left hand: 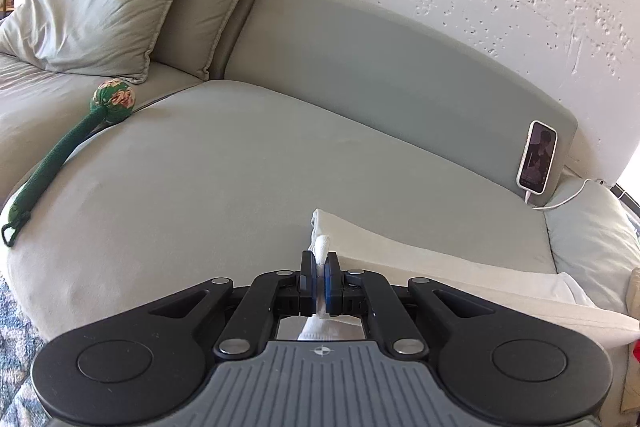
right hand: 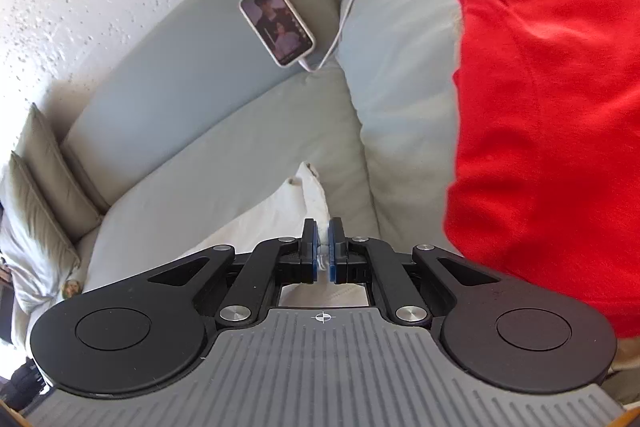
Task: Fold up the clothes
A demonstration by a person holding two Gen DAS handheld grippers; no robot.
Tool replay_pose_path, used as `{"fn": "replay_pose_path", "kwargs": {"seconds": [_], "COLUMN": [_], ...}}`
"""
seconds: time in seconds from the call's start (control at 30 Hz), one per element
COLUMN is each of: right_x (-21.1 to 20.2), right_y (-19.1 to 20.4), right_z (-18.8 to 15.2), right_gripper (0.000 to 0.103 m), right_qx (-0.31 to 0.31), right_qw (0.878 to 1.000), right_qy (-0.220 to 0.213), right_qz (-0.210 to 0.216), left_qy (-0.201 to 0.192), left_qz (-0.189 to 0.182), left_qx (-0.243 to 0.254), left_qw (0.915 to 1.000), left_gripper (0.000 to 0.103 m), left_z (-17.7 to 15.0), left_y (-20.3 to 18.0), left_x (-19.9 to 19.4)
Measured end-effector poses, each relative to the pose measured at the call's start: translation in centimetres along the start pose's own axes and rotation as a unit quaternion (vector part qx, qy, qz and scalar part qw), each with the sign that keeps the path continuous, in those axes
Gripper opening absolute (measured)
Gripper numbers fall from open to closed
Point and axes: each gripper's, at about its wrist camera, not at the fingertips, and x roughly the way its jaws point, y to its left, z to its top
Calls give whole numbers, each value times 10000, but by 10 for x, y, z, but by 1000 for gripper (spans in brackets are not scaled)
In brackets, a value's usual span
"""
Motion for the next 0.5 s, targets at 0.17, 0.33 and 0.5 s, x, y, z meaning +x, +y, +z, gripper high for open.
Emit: {"fn": "replay_pose_path", "kwargs": {"seconds": [0.17, 0.33, 0.5], "right_x": [-27, -43, -49], "right_y": [-16, -32, -36], "right_z": [-16, -34, -49], "right_gripper": [5, 5, 5], "right_qx": [25, 193, 176], "right_qw": [9999, 9994, 9991], "right_qy": [-127, -138, -200], "right_qz": [-95, -244, -327], "left_qy": [109, 155, 466], "left_qz": [89, 282, 508], "left_qx": [303, 363, 580], "left_qw": [9994, 9988, 9959], "left_gripper": [2, 2, 7], "left_z": [-29, -43, -53], "left_y": [-7, -9, -11], "left_x": [-23, -30, -24]}}
